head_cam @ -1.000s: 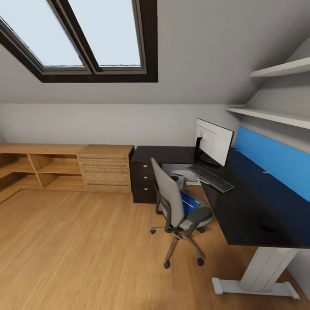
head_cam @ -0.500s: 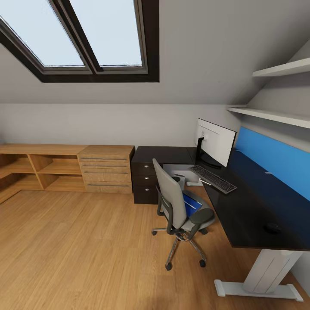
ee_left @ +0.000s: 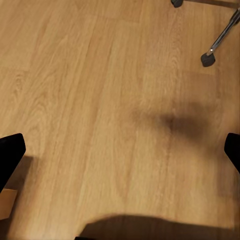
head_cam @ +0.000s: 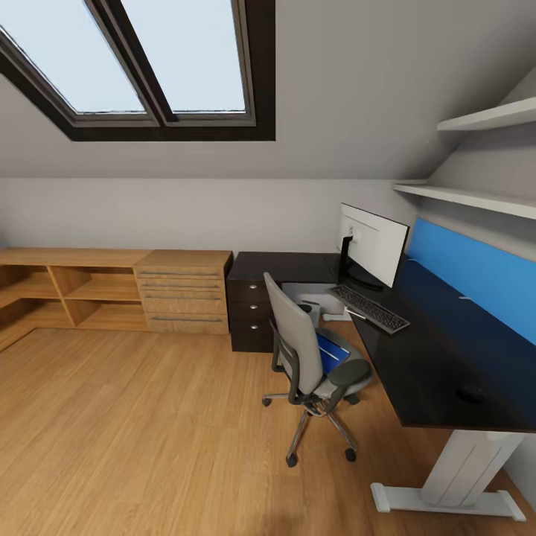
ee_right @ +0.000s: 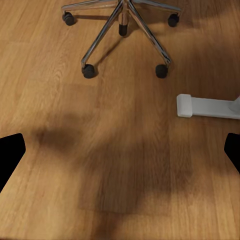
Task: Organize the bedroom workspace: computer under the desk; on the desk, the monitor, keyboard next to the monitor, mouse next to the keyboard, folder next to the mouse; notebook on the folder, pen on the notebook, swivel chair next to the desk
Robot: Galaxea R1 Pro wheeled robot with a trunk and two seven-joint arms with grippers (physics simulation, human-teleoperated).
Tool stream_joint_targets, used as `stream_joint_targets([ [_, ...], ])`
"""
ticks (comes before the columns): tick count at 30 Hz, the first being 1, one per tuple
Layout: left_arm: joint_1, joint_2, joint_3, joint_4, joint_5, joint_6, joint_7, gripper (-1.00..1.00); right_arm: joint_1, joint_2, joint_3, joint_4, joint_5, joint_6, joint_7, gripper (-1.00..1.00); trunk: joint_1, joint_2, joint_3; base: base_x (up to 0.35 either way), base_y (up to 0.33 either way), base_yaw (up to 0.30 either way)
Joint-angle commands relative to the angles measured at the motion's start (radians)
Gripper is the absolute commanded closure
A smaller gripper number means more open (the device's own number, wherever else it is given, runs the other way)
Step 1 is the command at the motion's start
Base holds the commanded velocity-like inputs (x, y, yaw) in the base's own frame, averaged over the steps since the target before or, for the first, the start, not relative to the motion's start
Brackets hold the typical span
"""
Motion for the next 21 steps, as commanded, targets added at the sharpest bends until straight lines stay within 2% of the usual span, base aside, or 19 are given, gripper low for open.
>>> stream_joint_targets([
  [1, 0.000, 0.000, -0.002, -0.001, 0.006, -0.002, 0.000, -1.00, -0.001, 0.000, 0.000, 0.001, 0.005, -0.003, -0.002, -1.00, 0.000, -0.001, -0.001, 0.000, 0.000, 0.000],
  [10, 0.000, 0.000, -0.003, -0.001, 0.004, -0.001, -0.003, -1.00, -0.001, 0.000, -0.001, 0.001, 0.005, -0.002, -0.002, -1.00, 0.000, -0.001, -0.001, 0.000, 0.000, 0.000],
  [17, 0.000, 0.000, -0.004, 0.001, -0.006, 0.043, -0.002, -1.00, -0.001, 0.000, -0.001, 0.012, 0.006, -0.002, -0.002, -1.00, 0.027, -0.050, -0.023, 0.000, 0.000, 0.000],
  [18, 0.000, 0.001, -0.003, 0.001, -0.007, 0.070, -0.001, -1.00, -0.001, 0.000, 0.000, 0.014, 0.006, -0.003, -0.002, -1.00, 0.031, -0.057, -0.026, 0.000, 0.000, 0.000],
  [19, 0.000, 0.003, -0.003, 0.000, -0.006, 0.142, 0.003, -1.00, -0.001, 0.000, 0.000, 0.017, 0.006, -0.003, -0.002, -1.00, 0.035, -0.064, -0.029, 0.000, 0.000, 0.000],
  [21, 0.000, 0.005, -0.002, -0.003, -0.006, 0.207, 0.003, -1.00, -0.001, 0.000, 0.001, 0.018, 0.005, -0.003, -0.002, -1.00, 0.042, -0.078, -0.036, 0.000, 0.000, 0.000],
])
